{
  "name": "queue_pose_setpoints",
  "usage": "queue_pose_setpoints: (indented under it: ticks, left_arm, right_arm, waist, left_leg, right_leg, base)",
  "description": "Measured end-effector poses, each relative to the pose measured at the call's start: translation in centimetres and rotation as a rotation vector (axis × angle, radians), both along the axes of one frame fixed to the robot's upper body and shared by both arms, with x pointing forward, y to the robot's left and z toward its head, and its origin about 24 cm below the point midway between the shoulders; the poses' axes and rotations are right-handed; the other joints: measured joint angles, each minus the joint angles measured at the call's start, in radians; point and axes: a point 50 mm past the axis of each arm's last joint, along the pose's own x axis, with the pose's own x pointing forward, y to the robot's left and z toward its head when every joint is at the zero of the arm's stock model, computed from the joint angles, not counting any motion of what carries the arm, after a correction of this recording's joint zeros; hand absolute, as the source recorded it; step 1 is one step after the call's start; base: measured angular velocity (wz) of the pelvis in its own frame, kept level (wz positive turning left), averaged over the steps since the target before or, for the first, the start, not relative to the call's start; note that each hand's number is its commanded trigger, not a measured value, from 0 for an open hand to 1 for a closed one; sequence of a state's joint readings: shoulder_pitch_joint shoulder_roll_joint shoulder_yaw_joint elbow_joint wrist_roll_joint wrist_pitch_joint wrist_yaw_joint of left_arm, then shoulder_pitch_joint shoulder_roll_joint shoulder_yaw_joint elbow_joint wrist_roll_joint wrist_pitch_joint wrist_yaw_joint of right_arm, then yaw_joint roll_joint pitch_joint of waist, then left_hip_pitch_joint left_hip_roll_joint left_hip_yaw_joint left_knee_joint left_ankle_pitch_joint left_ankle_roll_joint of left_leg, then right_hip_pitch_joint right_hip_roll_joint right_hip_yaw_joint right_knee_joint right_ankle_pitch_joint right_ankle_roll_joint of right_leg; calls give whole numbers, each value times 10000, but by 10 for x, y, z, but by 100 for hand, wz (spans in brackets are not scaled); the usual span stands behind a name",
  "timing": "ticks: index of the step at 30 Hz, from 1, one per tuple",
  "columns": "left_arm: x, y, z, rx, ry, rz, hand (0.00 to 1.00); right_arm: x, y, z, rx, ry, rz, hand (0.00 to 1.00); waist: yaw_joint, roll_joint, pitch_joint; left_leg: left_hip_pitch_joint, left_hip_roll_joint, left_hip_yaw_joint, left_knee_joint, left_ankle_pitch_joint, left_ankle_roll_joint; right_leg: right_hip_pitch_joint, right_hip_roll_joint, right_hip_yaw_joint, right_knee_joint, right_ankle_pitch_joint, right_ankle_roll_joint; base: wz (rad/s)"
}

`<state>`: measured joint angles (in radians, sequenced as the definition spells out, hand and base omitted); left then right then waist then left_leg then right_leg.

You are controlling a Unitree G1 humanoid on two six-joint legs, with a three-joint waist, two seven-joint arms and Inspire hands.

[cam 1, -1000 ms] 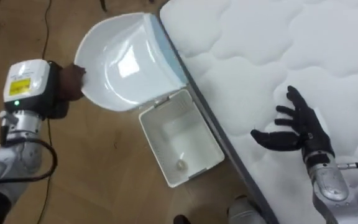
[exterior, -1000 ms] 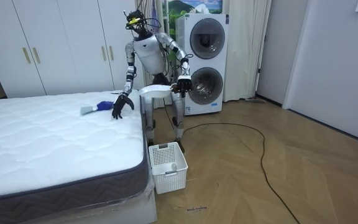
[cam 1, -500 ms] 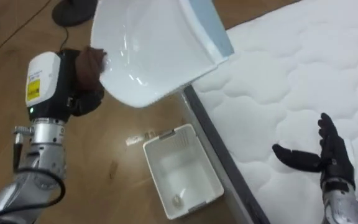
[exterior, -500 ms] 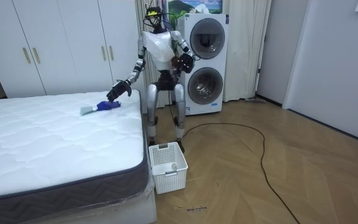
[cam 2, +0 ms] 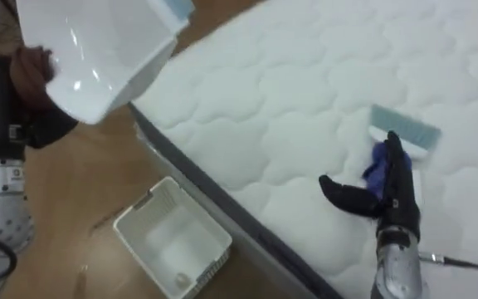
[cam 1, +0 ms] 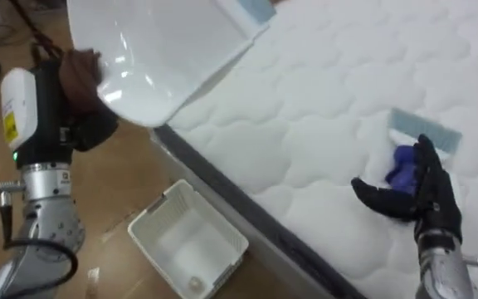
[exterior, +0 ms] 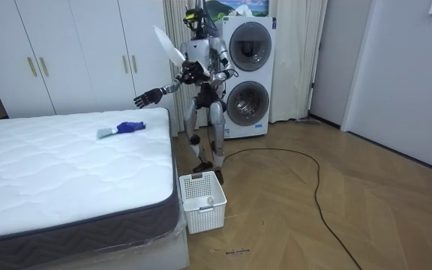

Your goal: Clean bed

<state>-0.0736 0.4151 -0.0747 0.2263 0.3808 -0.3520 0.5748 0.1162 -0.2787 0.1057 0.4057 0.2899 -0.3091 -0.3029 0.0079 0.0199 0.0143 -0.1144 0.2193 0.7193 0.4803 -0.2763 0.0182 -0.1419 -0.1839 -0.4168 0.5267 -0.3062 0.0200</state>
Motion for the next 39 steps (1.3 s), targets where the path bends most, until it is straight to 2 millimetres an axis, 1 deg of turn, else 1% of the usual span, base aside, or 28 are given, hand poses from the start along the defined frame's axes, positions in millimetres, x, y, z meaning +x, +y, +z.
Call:
queue_pose_setpoints:
  ticks: [1,2,3,4,5,7,8,11,13,14,15,16,17,18,19,20,21,22,23,24,25,26,27,28,30,31,35,39]
  left_arm:
    - [0,-1,-1,-2,60,-25,100]
    - [0,-4,-3,-38,176,-164,100]
    - [0,-7,-4,-63,275,-291,100]
    - [0,-8,-5,-67,317,-347,100]
    - [0,-10,-7,-112,422,-488,100]
    - [0,-19,-12,-452,617,-756,100]
    - [0,-25,-15,-767,757,-950,100]
    - [-1,-31,-19,-1075,1038,-1248,100]
    - [-1,-34,-20,-1268,1152,-1360,100]
    - [-2,-33,-21,-1421,1252,-1385,100]
    - [-4,-33,-25,-1524,1404,-1364,100]
    - [-6,-32,-27,-1571,1524,-1352,73]
    - [-12,-30,-34,-1651,1835,-1296,62]
    - [-20,-28,-43,-1701,2270,-1208,40]
    - [-24,-28,-48,-1723,2526,-1187,5]
    - [-30,-27,-57,-1730,3030,-1120,0]
    - [-36,-25,-66,-1721,3537,-1061,0]
    - [-38,-25,-70,-1728,3755,-1048,0]
    - [-42,-25,-78,-1773,4198,-995,0]
    - [-46,-25,-85,-1820,4592,-923,0]
    - [-48,-24,-88,-1812,4741,-894,0]
    - [-51,-23,-92,-1814,4940,-778,0]
    - [-52,-22,-95,-1823,5114,-675,0]
    - [-52,-22,-96,-1827,5177,-638,0]
    - [-55,-20,-102,-1839,5496,-494,0]
    - [-57,-19,-105,-1846,5637,-423,0]
    - [-69,-12,-126,-1812,6863,-67,0]
    - [-82,-7,-147,-1718,8334,169,0]
  right_arm:
    - [0,1,0,17,17,57,0]
    - [-1,3,-2,20,90,156,0]
    - [-2,3,-2,34,123,267,0]
    - [-2,4,-2,46,127,319,0]
    - [-2,5,-3,69,145,392,0]
    - [-1,4,-2,50,146,482,0]
    - [-1,4,-2,45,139,485,0]
    - [-5,3,-6,9,365,713,0]
    - [-9,2,-9,26,537,737,0]
    - [-9,2,-10,45,560,837,0]
    - [-9,3,-10,35,583,1050,0]
    - [-9,4,-10,49,595,1156,0]
    - [-8,5,-10,80,638,1362,0]
    - [-9,6,-11,67,711,1538,0]
    - [-11,5,-12,34,776,1561,0]
    - [-15,4,-15,-21,989,1622,0]
    - [-19,3,-21,-100,1389,1708,0]
    - [-20,2,-23,-85,1578,1709,0]
    - [-22,0,-27,-34,1912,1647,0]
    - [-24,0,-30,-11,2165,1650,0]
    - [-25,0,-32,12,2257,1666,0]
    - [-28,0,-35,91,2463,1703,0]
    - [-31,-1,-40,149,2723,1733,0]
    - [-32,-1,-41,178,2801,1712,0]
    - [-41,-4,-51,233,3369,1535,0]
    - [-44,-5,-54,241,3582,1484,0]
    - [-67,-7,-76,-15,5108,1538,0]
    - [-82,-10,-88,157,6029,1543,0]
  waist:
    - [-36,-3,2]
    - [-256,11,10]
    - [-472,10,10]
    - [-531,11,11]
    - [-629,17,15]
    - [-849,13,20]
    - [-943,18,19]
    - [-1200,13,20]
    - [-1347,9,19]
    - [-1404,6,18]
    - [-1398,-15,16]
    - [-1388,-35,15]
    - [-1323,-65,15]
    - [-1226,-73,13]
    - [-1161,-67,9]
    - [-1005,-57,-22]
    - [-873,-46,-61]
    - [-814,-63,-58]
    - [-664,-90,-48]
    - [-513,-78,-56]
    - [-467,-65,-64]
    - [-464,-36,-83]
    - [-453,-56,-144]
    - [-467,-51,-156]
    - [-532,-31,-158]
    - [-537,-27,-162]
    - [-822,-41,-157]
    - [-913,-19,-129]
  left_leg:
    - [-45,31,-131,80,-15,-17]
    - [-99,141,-238,256,-42,-57]
    - [-116,282,-207,404,-82,-79]
    - [-102,346,-182,442,-123,-99]
    - [-25,450,-141,418,-220,-180]
    - [84,480,-72,401,-197,-195]
    - [170,468,13,378,-174,-201]
    - [375,490,199,300,-75,-255]
    - [410,536,222,311,-51,-295]
    - [417,569,210,313,-36,-332]
    - [441,554,62,295,14,-423]
    - [468,490,-140,244,59,-500]
    - [509,338,-853,227,115,-592]
    - [524,124,-2202,246,153,-636]
    - [554,40,-2817,283,156,-640]
    - [566,-105,-3847,405,155,-641]
    - [585,-316,-4817,461,149,-621]
    - [558,-517,-5331,514,116,-612]
    - [470,-995,-6050,493,36,-578]
    - [307,-1353,-6540,311,-9,-578]
    - [232,-1474,-6727,185,-49,-577]
    - [171,-1569,-6983,-94,-93,-627]
    - [372,-1602,-7116,-293,-133,-696]
    - [480,-1602,-7087,-423,-142,-709]
    - [855,-1586,-7016,-950,-142,-708]
    - [992,-1587,-7008,-1095,-142,-708]
    - [1672,-1605,-6974,-1813,-137,-699]
    - [1977,-1616,-6943,-2354,-73,-592]
  right_leg:
    - [8,43,2,-96,6,-107]
    - [6,132,31,-169,66,-216]
    - [-6,224,67,-261,111,-287]
    - [-27,274,81,-270,130,-318]
    - [-40,374,82,-259,171,-390]
    - [-69,423,175,-264,184,-470]
    - [-93,445,314,-275,90,-521]
    - [-101,541,579,-260,88,-578]
    - [-172,656,780,-243,87,-616]
    - [-283,746,963,-226,113,-681]
    - [-404,860,1211,-242,169,-771]
    - [-454,916,1355,-247,197,-822]
    - [-539,1151,1858,-269,217,-855]
    - [-531,1412,2409,-297,251,-915]
    - [-500,1552,2682,-326,277,-955]
    - [-392,1833,3199,-369,332,-1030]
    - [-328,2111,3769,-478,432,-1093]
    - [-317,2213,4067,-482,464,-1110]
    - [-322,2379,4709,-464,519,-1112]
    - [-327,2516,5147,-456,594,-1130]
    - [-328,2581,5306,-446,608,-1137]
    - [-325,2736,5558,-433,650,-1086]
    - [-346,2802,5648,-490,687,-1023]
    - [-342,2813,5665,-585,720,-993]
    - [-161,2812,5458,-903,891,-931]
    - [-53,2799,5447,-983,894,-927]
    - [491,2735,5412,-1540,868,-871]
    - [797,2721,5403,-2028,986,-755]
  base:
    - [-68]
    - [-38]
    - [-31]
    - [-30]
    - [-32]
    - [-24]
    - [-25]
    - [-24]
    - [-28]
    - [-61]
    - [-71]
    - [-95]
    - [-117]
    - [-131]
    - [-141]
    - [-143]
    - [-139]
    - [-140]
    - [-145]
    - [-144]
    - [-126]
    - [-93]
    - [-78]
    - [-54]
    - [-33]
    - [-16]
    - [4]
    - [3]
